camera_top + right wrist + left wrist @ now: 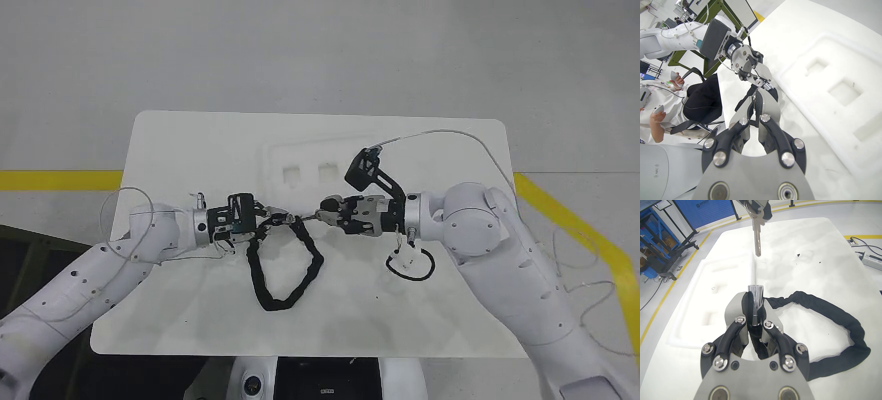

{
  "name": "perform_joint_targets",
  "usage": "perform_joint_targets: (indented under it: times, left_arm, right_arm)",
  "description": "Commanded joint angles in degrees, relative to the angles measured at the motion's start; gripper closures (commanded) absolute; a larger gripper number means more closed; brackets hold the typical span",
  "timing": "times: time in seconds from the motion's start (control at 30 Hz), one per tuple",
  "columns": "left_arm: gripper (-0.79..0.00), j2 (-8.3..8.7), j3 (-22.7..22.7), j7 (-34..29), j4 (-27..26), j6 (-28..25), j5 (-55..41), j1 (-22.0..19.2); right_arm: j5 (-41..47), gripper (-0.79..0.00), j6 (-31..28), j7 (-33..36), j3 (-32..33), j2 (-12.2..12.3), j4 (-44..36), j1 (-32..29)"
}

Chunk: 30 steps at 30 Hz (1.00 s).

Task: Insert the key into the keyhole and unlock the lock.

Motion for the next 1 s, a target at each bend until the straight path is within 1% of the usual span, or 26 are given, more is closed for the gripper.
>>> perform_joint_targets:
  times: [0.0,0.23,0.8,0.87,0.97]
  left_arm:
    - [0.000,0.03,-0.6,-0.9,-0.8,0.7,-0.2,0.9]
    - [0.000,-0.36,-2.1,-1.5,-1.9,2.6,0.0,3.1]
    - [0.000,-0.39,-2.2,-1.4,-1.9,2.7,-0.1,3.2]
    - [0.000,-0.39,-2.2,-1.4,-1.9,2.7,-0.1,3.2]
    - [0.000,-0.53,-2.6,-1.9,-2.1,3.8,0.0,3.8]
  right_arm:
    - [-0.1,0.000,0.3,-0.1,-1.0,-0.2,-0.1,0.2]
    - [-1.8,0.000,1.9,-3.3,-2.6,-0.6,0.4,0.5]
    - [-1.8,0.000,1.9,-3.3,-2.6,-0.6,0.4,0.5]
    - [-0.5,0.000,2.8,-3.8,-2.8,-0.7,0.0,-0.3]
    - [2.3,0.000,4.9,-2.4,-2.2,-0.6,-0.6,-0.6]
